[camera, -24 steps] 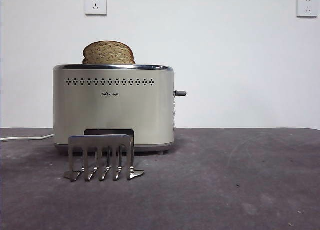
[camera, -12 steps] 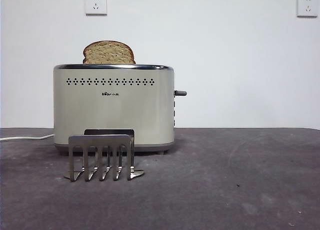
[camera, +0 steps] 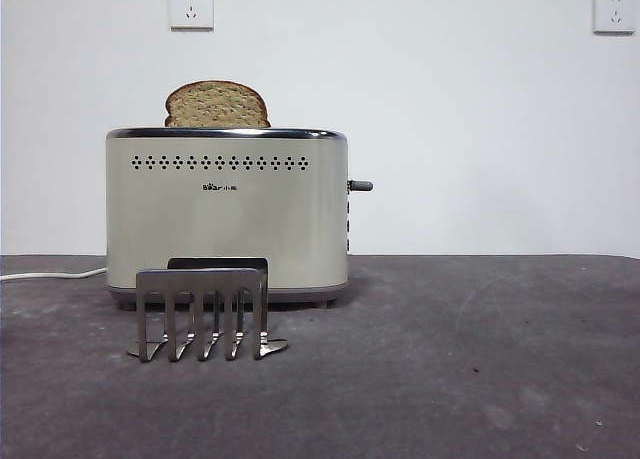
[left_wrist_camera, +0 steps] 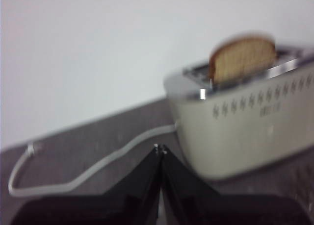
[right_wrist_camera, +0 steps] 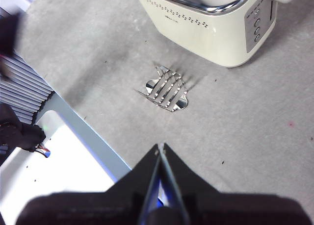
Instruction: Pick up a slice of bread from the rack,put the bread on the toaster,press the button
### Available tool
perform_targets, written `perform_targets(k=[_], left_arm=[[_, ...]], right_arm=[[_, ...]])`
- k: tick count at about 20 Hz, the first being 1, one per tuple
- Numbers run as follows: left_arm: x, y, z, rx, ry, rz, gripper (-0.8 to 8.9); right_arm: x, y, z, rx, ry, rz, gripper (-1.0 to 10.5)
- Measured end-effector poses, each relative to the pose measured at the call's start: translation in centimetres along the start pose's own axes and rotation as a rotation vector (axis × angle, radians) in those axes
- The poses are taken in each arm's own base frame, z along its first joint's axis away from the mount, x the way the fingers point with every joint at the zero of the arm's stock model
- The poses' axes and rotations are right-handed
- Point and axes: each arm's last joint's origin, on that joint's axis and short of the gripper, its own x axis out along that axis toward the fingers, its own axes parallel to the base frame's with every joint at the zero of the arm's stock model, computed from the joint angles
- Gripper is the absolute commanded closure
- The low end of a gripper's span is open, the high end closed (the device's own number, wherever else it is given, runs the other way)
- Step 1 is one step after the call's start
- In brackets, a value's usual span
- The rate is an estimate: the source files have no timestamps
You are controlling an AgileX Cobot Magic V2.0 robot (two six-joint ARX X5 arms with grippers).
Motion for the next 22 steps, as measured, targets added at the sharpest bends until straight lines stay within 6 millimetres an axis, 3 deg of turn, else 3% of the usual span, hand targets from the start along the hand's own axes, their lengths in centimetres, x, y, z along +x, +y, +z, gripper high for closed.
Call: perform_targets(k=[3, 6, 15, 22], left_arm=[[0.2, -0.8, -3.5, -0.022, 0.050, 0.001, 8.17], [0.3, -1.3, -5.5, -0.042, 0.065, 0.001, 8.17], [0.4, -1.7, -7.3, -0.102, 0.135, -0.011, 8.17], [0.4, -1.7, -7.3, -0.161, 0.136, -0.006, 8.17]], right_arm=[[0.0, 0.0, 0.0, 0.001, 0.000, 0.000, 9.5], [0.0, 0.0, 0.0, 0.000, 0.000, 0.000, 9.5], [0.0, 0.0, 0.0, 0.001, 0.000, 0.000, 9.5], [0.0, 0.0, 0.0, 0.001, 0.000, 0.000, 9.5]])
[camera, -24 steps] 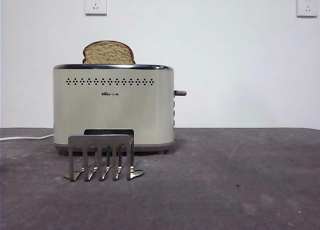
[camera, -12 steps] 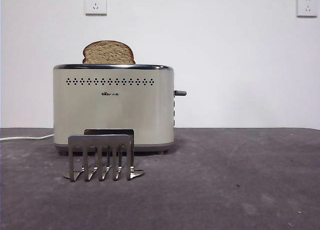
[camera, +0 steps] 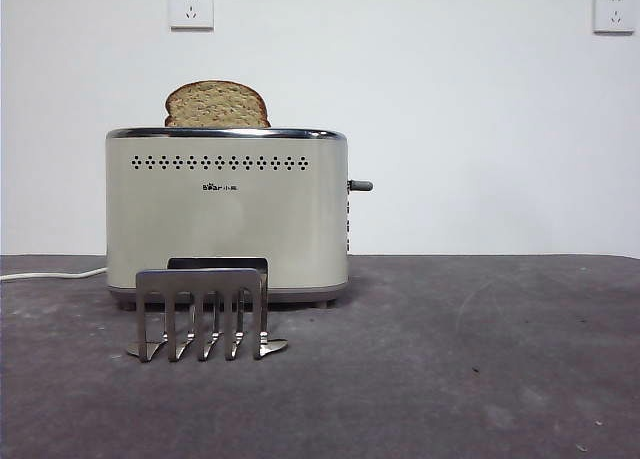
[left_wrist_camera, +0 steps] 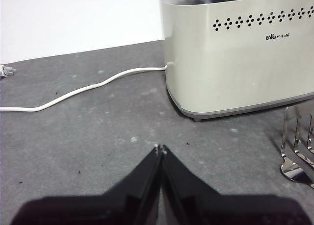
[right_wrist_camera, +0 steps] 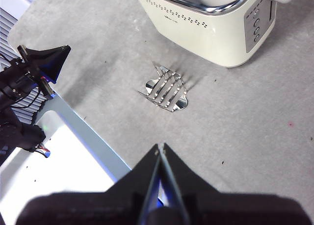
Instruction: Pick up a slice of bread from the rack,put the bread on the toaster,press the button
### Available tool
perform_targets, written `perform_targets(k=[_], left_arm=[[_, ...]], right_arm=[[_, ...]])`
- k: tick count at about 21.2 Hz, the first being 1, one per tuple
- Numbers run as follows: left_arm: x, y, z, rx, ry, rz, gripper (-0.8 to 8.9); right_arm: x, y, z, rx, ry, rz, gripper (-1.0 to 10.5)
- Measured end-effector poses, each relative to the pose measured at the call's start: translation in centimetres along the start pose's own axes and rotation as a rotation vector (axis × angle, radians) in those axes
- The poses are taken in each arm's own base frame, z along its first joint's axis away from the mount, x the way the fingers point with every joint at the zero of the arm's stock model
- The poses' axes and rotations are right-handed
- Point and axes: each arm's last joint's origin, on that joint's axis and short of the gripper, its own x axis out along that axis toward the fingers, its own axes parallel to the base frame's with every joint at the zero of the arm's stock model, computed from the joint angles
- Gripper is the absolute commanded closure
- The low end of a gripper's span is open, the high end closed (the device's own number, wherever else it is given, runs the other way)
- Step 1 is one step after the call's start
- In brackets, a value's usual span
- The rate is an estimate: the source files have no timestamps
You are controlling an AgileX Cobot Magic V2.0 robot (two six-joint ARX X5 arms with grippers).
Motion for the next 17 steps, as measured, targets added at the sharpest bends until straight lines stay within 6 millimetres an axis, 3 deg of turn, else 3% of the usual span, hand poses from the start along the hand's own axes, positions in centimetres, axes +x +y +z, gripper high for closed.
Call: perform_targets(k=[10, 12, 17], left_arm=[[0.0, 0.0, 0.0, -0.005, 0.000, 0.000, 8.17], [0.0, 0.0, 0.0, -0.005, 0.000, 0.000, 8.17], [0.0, 0.0, 0.0, -0.005, 0.000, 0.000, 8.17]], right_arm=[[-0.2, -0.1, -0.1, 0.004, -0.005, -0.020, 9.5], [-1.9, 0.1, -0.3, -0.042, -0.084, -0.091, 9.5], [-7.6, 3.5, -1.7, -0.254, -0.486, -0.191, 9.5]])
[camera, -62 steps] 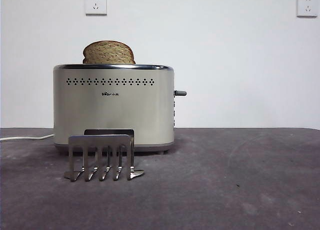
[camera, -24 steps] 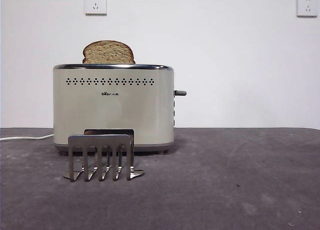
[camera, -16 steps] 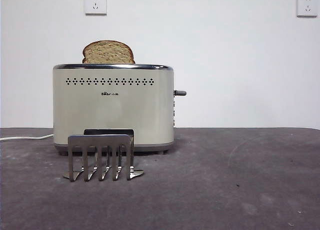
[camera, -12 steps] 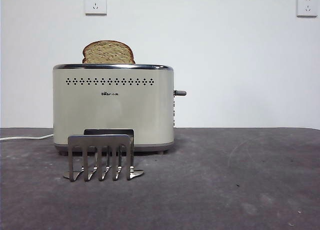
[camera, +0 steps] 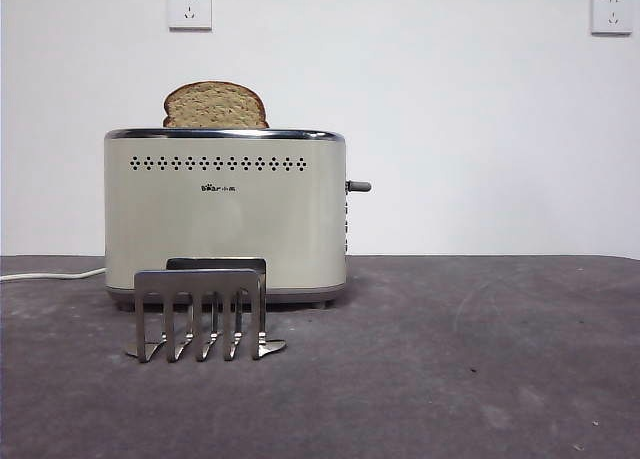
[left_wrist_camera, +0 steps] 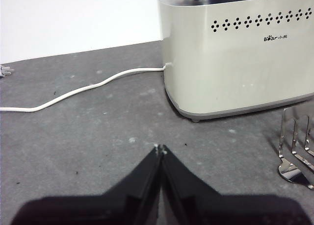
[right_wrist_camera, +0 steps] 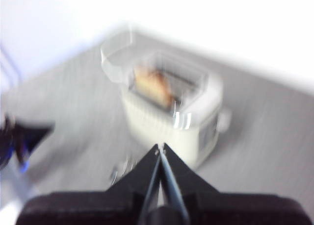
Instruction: Pick up a slice of bread from the rack,put the bread on the toaster,press the button
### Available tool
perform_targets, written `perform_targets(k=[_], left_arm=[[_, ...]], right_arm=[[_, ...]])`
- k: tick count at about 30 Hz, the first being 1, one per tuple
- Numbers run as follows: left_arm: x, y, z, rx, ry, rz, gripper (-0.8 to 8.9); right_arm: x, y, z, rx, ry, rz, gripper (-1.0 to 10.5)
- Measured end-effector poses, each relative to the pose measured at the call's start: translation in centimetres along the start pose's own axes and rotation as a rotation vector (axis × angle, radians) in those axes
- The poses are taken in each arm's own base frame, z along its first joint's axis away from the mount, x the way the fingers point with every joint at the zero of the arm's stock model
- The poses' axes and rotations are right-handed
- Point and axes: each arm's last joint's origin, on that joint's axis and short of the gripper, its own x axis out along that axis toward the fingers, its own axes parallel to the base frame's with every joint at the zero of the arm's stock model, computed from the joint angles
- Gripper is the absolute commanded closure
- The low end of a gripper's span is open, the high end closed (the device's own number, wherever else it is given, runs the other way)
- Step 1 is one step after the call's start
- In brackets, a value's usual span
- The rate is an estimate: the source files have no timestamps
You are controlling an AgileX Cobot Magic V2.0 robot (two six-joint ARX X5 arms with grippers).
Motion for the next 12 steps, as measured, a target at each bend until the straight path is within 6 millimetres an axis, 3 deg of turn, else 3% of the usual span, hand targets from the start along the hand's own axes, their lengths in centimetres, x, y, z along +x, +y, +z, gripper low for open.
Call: perform_targets(k=[4, 12], left_arm=[[0.0, 0.0, 0.0, 0.000, 0.000, 0.000, 8.17], [0.0, 0.0, 0.0, 0.000, 0.000, 0.000, 8.17]], right_arm=[[-2.1, 0.5, -3.3, -0.050, -0.145, -0.127, 9.5], [-0.5, 0.2, -12.1, -0.090, -0.257, -0.316, 9.5]])
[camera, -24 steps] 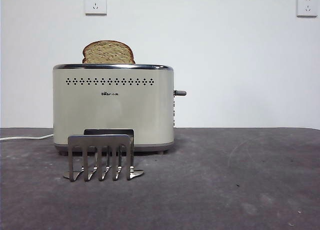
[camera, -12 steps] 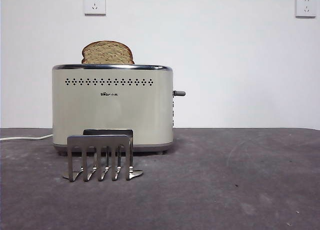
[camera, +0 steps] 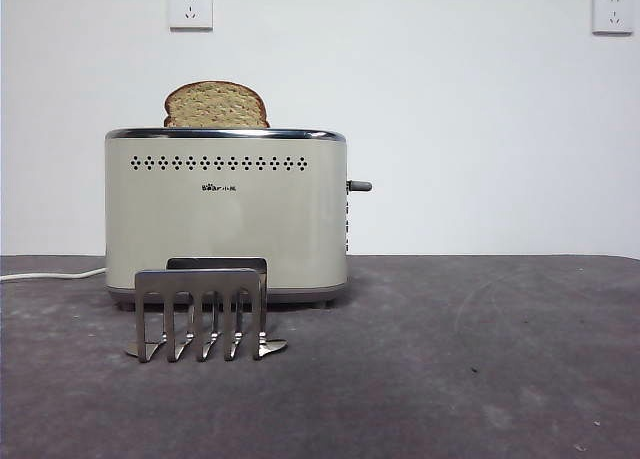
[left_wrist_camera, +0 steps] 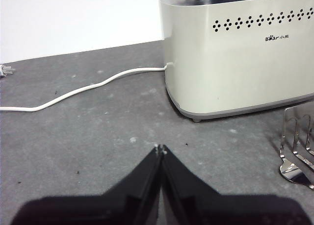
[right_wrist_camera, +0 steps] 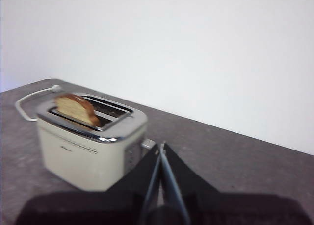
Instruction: Pick up a slice of bread from the rack,put the bread on the toaster,press the button
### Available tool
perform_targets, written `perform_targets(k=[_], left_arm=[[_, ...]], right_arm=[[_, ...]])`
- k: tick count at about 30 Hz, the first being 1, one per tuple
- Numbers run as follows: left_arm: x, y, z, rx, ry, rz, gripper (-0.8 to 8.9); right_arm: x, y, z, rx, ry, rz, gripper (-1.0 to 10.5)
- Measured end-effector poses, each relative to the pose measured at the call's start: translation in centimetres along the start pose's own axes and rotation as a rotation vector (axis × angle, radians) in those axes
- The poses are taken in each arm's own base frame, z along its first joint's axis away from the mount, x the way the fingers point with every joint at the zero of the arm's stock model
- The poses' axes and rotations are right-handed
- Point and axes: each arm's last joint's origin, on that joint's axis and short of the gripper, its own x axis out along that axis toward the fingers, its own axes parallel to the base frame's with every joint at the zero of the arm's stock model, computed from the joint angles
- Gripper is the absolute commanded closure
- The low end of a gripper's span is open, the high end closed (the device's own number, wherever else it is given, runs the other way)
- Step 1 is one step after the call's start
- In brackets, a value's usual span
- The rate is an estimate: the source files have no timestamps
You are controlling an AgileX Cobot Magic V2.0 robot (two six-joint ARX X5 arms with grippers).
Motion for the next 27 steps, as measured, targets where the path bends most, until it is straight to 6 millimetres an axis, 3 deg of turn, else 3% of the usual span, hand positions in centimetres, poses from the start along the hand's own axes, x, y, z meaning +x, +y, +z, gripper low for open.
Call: perform_targets(k=[7, 16, 21, 27], left_arm=[[0.0, 0.0, 0.0, 0.000, 0.000, 0.000, 8.17], [0.0, 0.0, 0.0, 0.000, 0.000, 0.000, 8.17], [0.0, 0.0, 0.0, 0.000, 0.000, 0.000, 8.17], [0.0, 0.0, 0.0, 0.000, 0.000, 0.000, 8.17]], right_arm=[[0.0, 0.6, -8.0, 0.048, -0.017, -0.182, 9.5], [0.0, 1.5, -15.3, 0.103, 0.013, -0.222, 9.5], [0.2, 1.8, -18.0, 0.142, 0.050, -0.219, 9.5], [0.3, 2.0, -19.2, 0.153, 0.054, -0.219, 9.5]])
